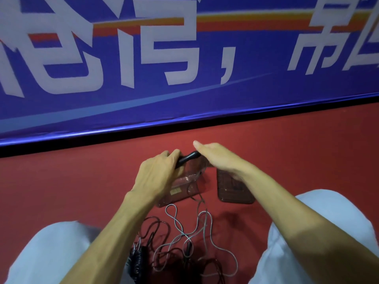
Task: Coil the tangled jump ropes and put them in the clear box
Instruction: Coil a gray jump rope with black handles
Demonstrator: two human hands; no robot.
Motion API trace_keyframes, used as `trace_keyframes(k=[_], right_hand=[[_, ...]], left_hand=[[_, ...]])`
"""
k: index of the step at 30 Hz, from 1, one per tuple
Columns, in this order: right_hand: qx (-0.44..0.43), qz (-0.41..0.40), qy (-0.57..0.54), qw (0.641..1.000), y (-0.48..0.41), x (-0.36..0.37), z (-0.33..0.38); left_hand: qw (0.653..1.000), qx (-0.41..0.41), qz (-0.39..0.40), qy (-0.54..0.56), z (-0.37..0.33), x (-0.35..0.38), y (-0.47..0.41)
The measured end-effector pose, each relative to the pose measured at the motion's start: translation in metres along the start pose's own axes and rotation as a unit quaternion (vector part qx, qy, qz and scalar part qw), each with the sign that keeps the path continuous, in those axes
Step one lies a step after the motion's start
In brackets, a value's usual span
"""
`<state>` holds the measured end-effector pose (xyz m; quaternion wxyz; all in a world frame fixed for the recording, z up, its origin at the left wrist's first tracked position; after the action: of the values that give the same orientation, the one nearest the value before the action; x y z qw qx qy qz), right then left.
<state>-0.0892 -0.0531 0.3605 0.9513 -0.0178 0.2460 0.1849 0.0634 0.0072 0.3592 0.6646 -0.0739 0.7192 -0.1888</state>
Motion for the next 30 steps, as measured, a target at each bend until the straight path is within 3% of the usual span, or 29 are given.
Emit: trace_keyframes(k=[2, 4, 9, 13, 16, 19, 23, 30], right_hand=[[0.065, 0.063, -0.070, 0.993, 0.006, -0.001, -0.003], [0.084, 0.070, -0.076, 0.991, 0.013, -0.005, 0.000], [0.047, -0.025, -0.123, 0.991, 0.010, -0.013, 0.003], [-0.011, -0.041, -0.243, 0.969, 0.011, -0.007, 0.013], [-0.052, -0.098, -0.303, 0.947, 0.013, -0.009, 0.020], [-0.045, -0.166, -0.396, 0.902, 0.012, -0.017, 0.017], [-0.045, -0.208, -0.415, 0.885, 0.012, -0.017, 0.011], [-0.123, -0.271, -0.307, 0.904, 0.012, -0.024, 0.011]], left_hand=[[1.000, -0.013, 0.005, -0.005, 0.003, 0.001, 0.000], [0.999, -0.045, 0.002, 0.017, 0.003, 0.001, 0.001], [0.991, -0.123, 0.032, 0.033, -0.003, 0.002, -0.002], [0.961, -0.133, 0.106, 0.217, -0.004, 0.008, -0.006], [0.951, -0.115, 0.066, 0.281, -0.005, 0.004, -0.007], [0.947, -0.130, 0.011, 0.295, -0.002, 0.000, -0.005], [0.951, -0.127, 0.019, 0.282, -0.003, 0.002, -0.002], [0.957, -0.064, 0.074, 0.274, -0.001, 0.001, -0.003]])
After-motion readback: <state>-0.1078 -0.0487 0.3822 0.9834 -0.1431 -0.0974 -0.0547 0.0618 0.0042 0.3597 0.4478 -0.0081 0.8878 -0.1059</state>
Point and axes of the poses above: each hand's wrist, its own y-axis away from the middle knuckle, its own x-axis out of the palm, z = x × y, the point moved 3 cm from there along -y, towards the middle knuckle, and after that the axes turned 4 degrees about -y, right-handed, at the moved point
